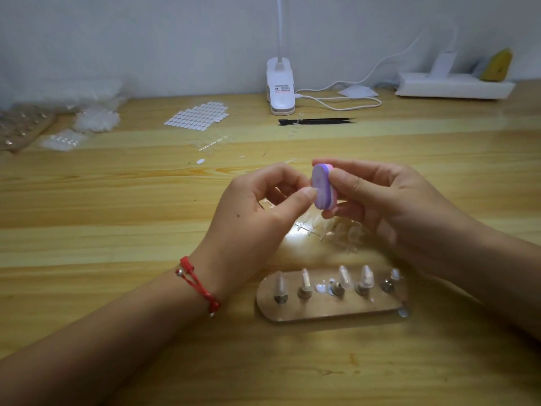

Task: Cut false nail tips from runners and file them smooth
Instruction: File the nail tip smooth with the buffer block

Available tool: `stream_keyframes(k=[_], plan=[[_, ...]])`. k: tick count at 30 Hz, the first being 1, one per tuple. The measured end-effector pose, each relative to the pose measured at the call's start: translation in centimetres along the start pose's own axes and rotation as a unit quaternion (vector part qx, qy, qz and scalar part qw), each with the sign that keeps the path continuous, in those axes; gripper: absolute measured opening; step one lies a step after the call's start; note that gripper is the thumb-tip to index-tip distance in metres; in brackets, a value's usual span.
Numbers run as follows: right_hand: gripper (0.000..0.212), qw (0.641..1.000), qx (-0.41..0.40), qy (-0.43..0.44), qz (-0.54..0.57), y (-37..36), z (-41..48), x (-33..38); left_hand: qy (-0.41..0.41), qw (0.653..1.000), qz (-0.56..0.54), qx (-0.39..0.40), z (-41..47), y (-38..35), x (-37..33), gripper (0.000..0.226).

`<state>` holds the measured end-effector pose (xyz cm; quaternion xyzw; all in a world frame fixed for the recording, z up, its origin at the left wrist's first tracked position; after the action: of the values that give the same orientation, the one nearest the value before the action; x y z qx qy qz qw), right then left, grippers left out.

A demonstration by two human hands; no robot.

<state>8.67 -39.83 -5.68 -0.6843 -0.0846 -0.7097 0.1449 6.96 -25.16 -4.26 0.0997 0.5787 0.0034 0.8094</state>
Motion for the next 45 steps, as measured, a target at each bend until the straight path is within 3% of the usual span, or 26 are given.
stream_keyframes(k=[12,16,22,29,31,33,36,41,45], plan=[[0.027,1.0,-0.006,0.001,-0.009,-0.1,-0.2,0.1,0.008,1.0,-0.004,-0.006,0.4,0.4,0.0,0.011],[0.026,1.0,-0.031,0.003,-0.004,0.6,-0.1,0.0,0.006,0.999,0.034,0.028,0.2,0.1,0.1,0.013],[0.028,0.998,-0.003,0.0,-0.06,0.4,-0.1,-0.3,0.026,0.997,0.045,0.052,0.4,0.1,0.3,0.015],[0.026,0.994,0.012,0.022,-0.108,0.1,-0.4,0.2,0.016,0.999,0.017,0.022,0.4,0.3,0.0,0.01],[0.024,0.99,0.026,0.028,-0.138,-0.2,-0.6,0.4,0.015,1.0,-0.014,-0.022,0.6,1.0,0.0,0.01],[0.015,0.993,0.021,0.024,-0.118,-0.2,-0.5,0.6,0.023,0.996,-0.051,-0.069,0.8,1.7,0.1,0.011],[0.016,0.997,-0.008,0.009,-0.075,0.2,-0.2,0.6,0.05,0.991,-0.097,-0.073,0.6,1.3,0.4,0.009],[0.017,0.971,-0.043,0.07,-0.223,0.0,-0.5,1.1,0.062,0.99,-0.119,-0.032,0.0,0.3,0.4,0.005],[0.012,0.945,-0.016,0.133,-0.297,-0.5,-0.7,2.0,0.066,0.993,-0.093,-0.005,-0.2,0.1,0.2,0.012]])
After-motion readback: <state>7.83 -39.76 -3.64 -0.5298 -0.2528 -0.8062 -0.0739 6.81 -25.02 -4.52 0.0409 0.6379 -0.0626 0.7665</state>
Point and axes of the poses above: each hand's wrist, its own z-axis towards the middle knuckle, its own y-axis out of the back of the hand, x = y × z, the point moved 5 cm from there along z, towards the middle knuckle, and after that the axes turned 8 degrees about -z, right-handed, at the moved point
